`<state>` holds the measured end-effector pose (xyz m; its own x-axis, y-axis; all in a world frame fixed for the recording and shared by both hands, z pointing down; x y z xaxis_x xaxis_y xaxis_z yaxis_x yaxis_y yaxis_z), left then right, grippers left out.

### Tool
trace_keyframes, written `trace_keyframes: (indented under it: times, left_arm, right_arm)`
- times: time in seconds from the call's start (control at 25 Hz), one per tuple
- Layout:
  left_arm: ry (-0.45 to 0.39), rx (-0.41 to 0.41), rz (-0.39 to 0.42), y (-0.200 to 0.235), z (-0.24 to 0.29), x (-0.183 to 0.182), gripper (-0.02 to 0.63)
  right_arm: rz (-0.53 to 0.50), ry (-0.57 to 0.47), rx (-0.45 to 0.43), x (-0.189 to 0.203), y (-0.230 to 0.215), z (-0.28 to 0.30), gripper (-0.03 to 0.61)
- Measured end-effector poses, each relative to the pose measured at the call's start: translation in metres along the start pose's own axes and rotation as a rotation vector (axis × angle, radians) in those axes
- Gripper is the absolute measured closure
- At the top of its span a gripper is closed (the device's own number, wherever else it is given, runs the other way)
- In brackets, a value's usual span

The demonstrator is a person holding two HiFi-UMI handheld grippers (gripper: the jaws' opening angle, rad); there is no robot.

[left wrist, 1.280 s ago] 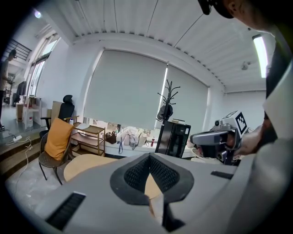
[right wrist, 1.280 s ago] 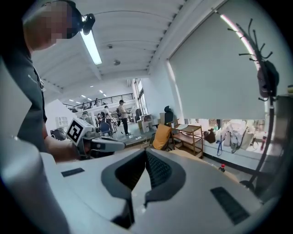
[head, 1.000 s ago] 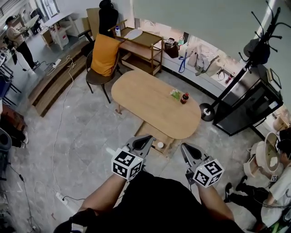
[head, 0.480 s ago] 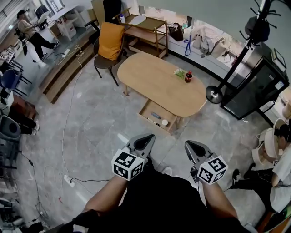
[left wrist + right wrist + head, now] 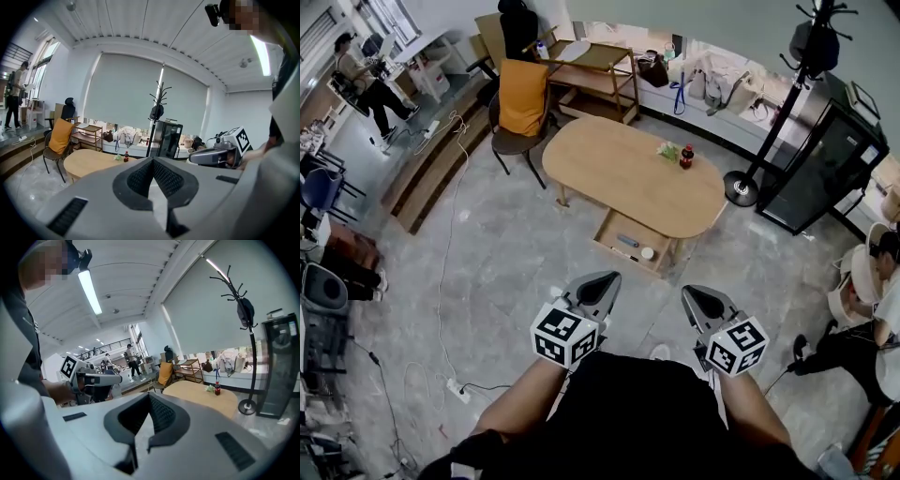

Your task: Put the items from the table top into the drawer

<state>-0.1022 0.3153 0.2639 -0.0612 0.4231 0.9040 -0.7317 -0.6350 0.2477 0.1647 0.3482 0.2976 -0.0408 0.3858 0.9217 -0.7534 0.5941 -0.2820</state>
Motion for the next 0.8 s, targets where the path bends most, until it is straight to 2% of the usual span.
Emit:
trace_keyframes:
  times: [0.16,0.36,0.8]
  left_arm:
    - [0.030,0.039,0.039,0.020,-0.012,-0.002,0.612]
    - [0.058,0.078,0.028,0.052,-0.025,0.000,0.612]
    - [0.059,0.097,0.040,0.087,-0.043,-0.002,0.612]
  right_arm:
    - [0.006,0.005,0.033,-0.001,0.021,0.021,0.577]
    - [0.057,-0.015,0.041,-0.008,0.046,0.044,0.577]
    - [0.045,0.002,0.088,-0.008,0.071,0.066,0.577]
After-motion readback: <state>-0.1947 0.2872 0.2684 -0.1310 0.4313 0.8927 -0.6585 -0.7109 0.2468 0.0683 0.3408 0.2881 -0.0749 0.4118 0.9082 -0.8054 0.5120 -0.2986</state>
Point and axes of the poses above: the fingertips, and each gripper's own axes: z forward along the fingers, y to its left, x out of its underside, the point moved 10 cm from there along -z, backward along the fingers, and after that the axes turned 2 degrees about -z, right-handed, at the moved point
